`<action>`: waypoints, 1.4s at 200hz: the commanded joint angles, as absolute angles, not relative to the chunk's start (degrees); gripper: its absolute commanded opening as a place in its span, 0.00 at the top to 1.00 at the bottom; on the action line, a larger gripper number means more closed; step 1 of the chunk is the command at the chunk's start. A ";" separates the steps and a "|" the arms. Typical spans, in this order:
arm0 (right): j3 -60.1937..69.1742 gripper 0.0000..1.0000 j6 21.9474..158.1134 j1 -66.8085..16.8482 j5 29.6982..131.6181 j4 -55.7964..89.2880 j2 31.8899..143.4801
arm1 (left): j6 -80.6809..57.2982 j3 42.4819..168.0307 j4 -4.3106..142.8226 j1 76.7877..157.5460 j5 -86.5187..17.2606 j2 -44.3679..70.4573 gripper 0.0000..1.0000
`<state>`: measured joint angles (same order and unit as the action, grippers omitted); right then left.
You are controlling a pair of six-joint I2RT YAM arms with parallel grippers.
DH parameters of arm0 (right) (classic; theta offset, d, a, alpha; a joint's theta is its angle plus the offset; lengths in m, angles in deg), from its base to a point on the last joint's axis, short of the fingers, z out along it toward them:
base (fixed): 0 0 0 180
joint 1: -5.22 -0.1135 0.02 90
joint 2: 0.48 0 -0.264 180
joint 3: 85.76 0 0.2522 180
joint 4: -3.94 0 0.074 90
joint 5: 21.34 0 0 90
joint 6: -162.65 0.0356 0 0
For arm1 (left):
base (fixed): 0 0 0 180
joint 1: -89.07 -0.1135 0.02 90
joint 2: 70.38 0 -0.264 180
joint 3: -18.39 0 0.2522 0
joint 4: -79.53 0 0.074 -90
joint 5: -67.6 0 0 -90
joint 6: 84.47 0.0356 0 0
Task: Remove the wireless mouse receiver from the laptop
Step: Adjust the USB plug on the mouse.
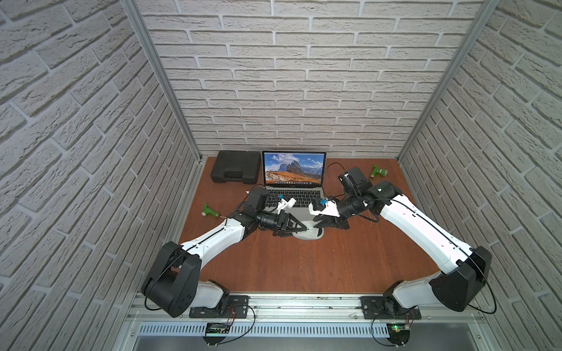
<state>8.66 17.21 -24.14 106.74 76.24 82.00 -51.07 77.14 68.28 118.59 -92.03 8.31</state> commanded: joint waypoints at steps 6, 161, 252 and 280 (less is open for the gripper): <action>9.50 0.62 12.27 -24.40 108.58 77.63 81.87 | -49.98 78.81 69.12 118.25 -93.48 6.90 1.00; 13.23 0.75 12.81 -24.31 109.44 79.94 85.61 | -49.86 80.06 69.42 119.08 -92.62 6.52 1.00; -2.58 0.27 83.49 -12.38 94.33 40.39 71.02 | -48.71 79.53 74.69 118.95 -88.50 7.11 1.00; -11.04 0.25 99.79 -9.35 109.03 36.44 71.21 | -45.91 79.39 77.96 119.04 -84.68 6.61 1.00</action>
<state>-3.75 73.64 -10.31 104.10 47.74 70.65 -49.65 78.06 71.38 118.76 -87.76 7.87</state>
